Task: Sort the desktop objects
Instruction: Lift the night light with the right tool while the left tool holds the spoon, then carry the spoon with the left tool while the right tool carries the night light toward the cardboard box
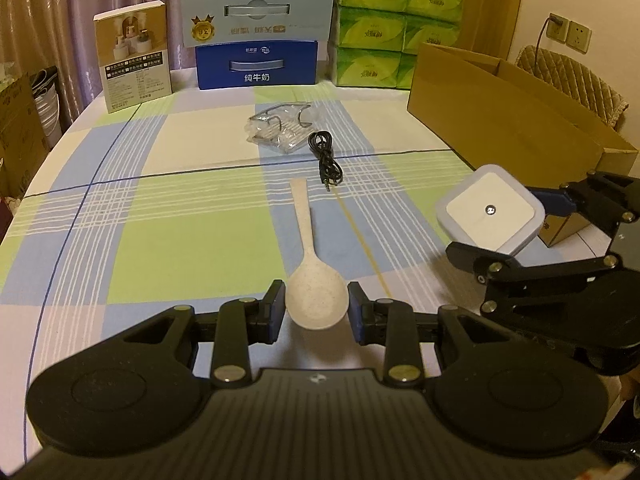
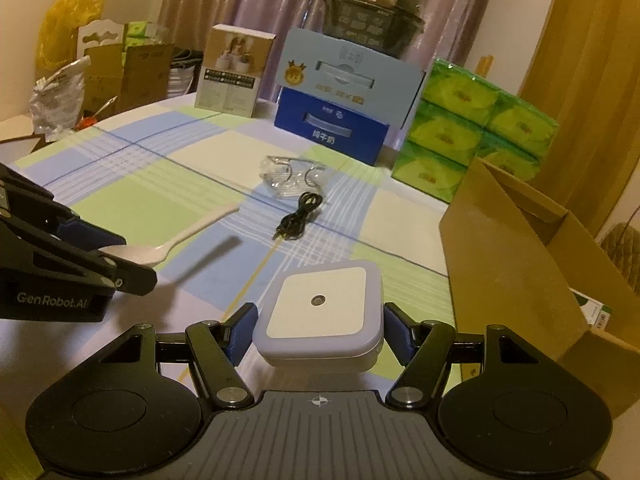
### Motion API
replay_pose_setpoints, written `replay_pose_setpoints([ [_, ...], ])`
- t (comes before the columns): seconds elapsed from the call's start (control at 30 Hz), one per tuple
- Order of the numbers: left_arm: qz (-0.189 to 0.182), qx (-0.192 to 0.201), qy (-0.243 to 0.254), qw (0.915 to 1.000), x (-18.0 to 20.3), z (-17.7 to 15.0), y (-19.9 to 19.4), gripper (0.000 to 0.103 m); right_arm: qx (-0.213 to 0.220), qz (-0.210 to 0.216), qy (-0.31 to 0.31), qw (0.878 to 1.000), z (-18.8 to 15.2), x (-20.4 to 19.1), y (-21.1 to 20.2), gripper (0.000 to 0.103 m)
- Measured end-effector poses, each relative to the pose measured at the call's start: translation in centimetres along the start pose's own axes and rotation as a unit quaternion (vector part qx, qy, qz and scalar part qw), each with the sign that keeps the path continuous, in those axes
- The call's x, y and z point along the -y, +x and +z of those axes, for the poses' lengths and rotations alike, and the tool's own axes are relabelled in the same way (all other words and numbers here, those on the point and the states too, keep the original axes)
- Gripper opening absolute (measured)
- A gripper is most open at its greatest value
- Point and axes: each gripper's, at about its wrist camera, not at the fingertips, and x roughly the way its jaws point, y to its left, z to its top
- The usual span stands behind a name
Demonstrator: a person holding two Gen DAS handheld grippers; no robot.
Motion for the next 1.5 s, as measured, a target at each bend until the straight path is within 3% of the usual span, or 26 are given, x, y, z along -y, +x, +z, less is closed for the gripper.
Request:
replay_pose_setpoints([
  [0.5,0.002,0.005,0.018,0.9998,1.3,0.3,-1.0,0.028,0.013,0.001,0.025,1.000,0.0,0.7,-2.3,0.064],
  [0.83,-0.015,0.020,0.036,0.9990,3.0,0.9,-2.5,0.028,0.020,-0.005,0.045,0.999,-0.1,1.4,-3.9,0.064],
  [1.5,-0.031,0.037,0.060,0.9970,7.9,1.4,-5.2,0.028,0.052,-0.025,0.101,0.993,0.3,6.3,-9.0,0.064],
])
